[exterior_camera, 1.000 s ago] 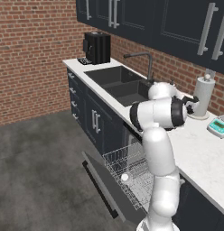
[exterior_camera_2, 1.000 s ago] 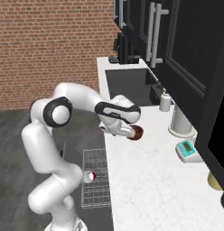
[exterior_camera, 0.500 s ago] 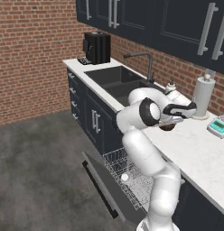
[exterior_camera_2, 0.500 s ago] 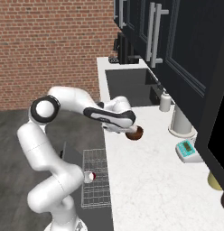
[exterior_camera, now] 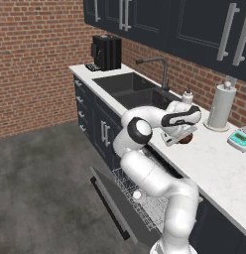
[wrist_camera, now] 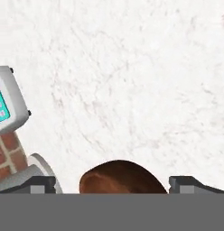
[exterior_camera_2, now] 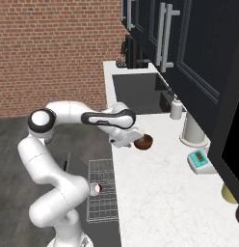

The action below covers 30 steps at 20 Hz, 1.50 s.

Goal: Pick up the cup and bowl from the counter, place them in the dishwasher, and close the dishwasher door.

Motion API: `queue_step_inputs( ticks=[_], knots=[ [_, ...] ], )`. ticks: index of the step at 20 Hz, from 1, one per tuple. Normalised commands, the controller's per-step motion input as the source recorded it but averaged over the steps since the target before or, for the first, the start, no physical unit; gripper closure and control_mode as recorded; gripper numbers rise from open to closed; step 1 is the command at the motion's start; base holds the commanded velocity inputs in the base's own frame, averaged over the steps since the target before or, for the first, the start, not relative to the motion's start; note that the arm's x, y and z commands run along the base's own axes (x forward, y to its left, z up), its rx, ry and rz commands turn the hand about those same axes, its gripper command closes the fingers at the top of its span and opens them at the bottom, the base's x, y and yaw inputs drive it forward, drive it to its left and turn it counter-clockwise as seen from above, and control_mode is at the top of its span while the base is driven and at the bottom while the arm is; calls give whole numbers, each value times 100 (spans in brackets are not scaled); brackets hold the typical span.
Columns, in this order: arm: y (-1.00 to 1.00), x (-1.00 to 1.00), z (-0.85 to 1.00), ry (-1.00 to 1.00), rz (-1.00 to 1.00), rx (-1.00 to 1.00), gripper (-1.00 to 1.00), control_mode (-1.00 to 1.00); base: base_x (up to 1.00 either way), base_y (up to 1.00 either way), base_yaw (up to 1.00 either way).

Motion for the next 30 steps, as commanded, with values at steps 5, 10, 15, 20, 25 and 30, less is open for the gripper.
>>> queue_step_inputs(
  ticks=[5, 10, 15, 20, 25, 30],
  knots=[
    [0, 86, 68, 52, 2, 18, -100, -100, 0, 0, 0],
    [0, 89, 67, 49, 6, 23, -100, -100, 0, 0, 0],
    [0, 81, 57, 52, 9, 29, -100, -100, 0, 0, 0],
    [6, 69, 38, 55, 10, 29, -100, -100, 0, 0, 0],
    [16, 65, 34, 57, 9, 29, -100, -100, 0, 0, 0],
    [21, 75, 43, 50, 9, 28, -100, -100, 0, 0, 0]
  ],
)
